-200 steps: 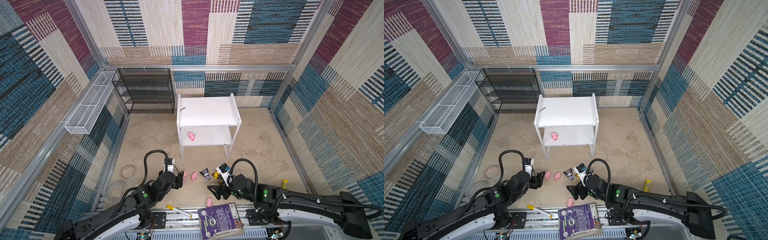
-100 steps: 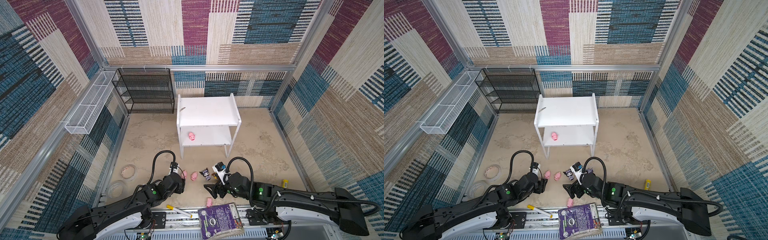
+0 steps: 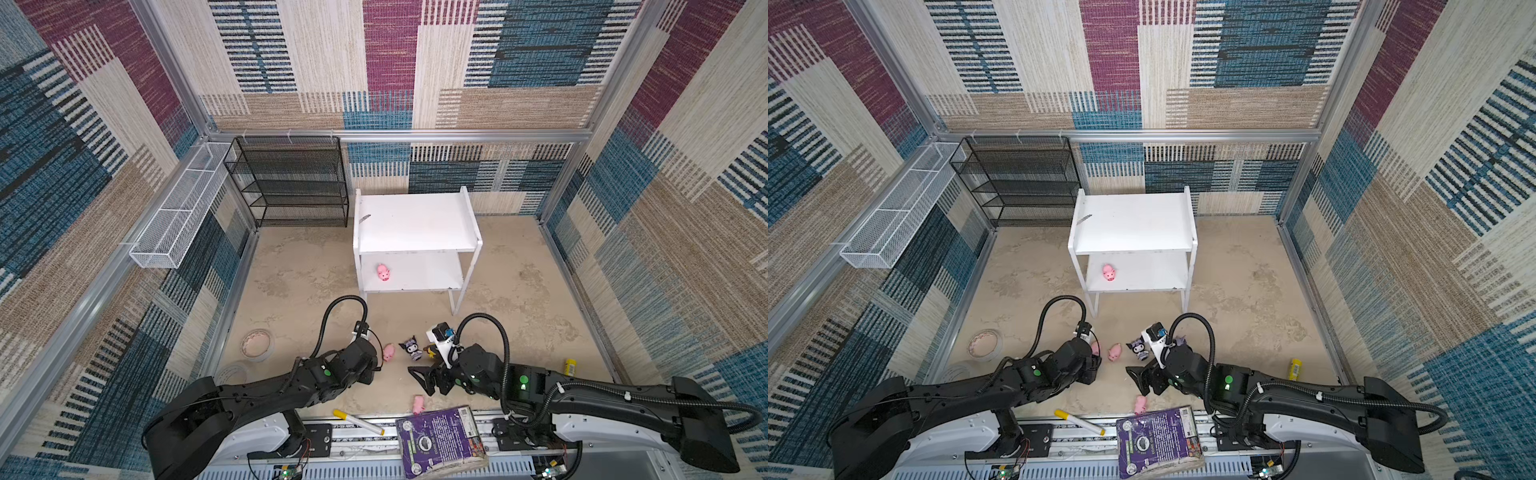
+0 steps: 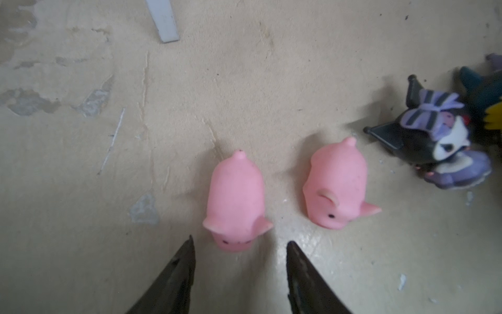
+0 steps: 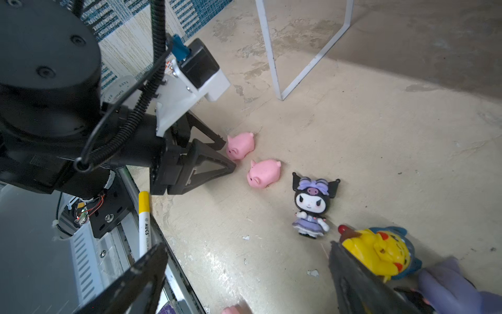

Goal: Place and organize the plastic toys onto the shelf
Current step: 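Lower the left gripper over the pink pig nearest it and close, then lift the pink pig with the left gripper and carry it toward the shelf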

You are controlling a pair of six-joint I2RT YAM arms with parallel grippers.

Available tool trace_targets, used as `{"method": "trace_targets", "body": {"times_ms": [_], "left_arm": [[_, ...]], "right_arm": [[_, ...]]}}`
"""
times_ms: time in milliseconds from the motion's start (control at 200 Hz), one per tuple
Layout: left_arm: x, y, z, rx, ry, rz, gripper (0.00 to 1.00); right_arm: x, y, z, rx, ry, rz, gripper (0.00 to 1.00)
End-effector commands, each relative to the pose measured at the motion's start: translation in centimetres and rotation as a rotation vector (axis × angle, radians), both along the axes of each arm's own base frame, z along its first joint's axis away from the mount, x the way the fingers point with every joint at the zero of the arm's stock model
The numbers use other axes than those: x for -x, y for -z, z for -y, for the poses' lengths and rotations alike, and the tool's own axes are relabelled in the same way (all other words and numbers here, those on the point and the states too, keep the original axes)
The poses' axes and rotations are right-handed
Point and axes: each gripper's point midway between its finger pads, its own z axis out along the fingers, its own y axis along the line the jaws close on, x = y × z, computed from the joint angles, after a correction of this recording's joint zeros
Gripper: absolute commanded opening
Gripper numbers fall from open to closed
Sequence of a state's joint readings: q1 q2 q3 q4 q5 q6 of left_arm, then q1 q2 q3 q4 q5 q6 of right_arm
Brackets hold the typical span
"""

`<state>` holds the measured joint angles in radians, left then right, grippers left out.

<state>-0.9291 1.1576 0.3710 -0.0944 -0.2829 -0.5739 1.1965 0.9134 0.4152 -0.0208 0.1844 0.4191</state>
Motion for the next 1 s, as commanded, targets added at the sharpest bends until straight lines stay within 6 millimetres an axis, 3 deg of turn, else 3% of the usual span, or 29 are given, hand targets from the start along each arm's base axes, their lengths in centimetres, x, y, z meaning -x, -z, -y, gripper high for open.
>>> {"method": "trace_targets", "body": {"times_ms": [0, 230, 396, 997], "left_arm": [[-0.7, -0.2, 0.3, -0.016, 0.018, 0.028, 0.51], [-0.9, 0.3, 0.0, -0.037, 0.019, 0.046, 0.49], [-1.0, 0.7, 0.2, -0.05, 0.034, 0.041, 0.39], [-0.6, -0.8, 0.5, 0.007, 0.063, 0.073, 0.29]], "right_arm": [[-0.2, -0.3, 0.1, -0.021, 0.022, 0.001, 0.94], [-0.3, -0.4, 0.3, -0.026, 0.029, 0.004, 0.94], [-0.4, -0.5, 0.3, -0.023, 0.034, 0.009, 0.94], [-1.5, -4.0, 1.8, -0.052, 0.107, 0.095, 0.94]]}}
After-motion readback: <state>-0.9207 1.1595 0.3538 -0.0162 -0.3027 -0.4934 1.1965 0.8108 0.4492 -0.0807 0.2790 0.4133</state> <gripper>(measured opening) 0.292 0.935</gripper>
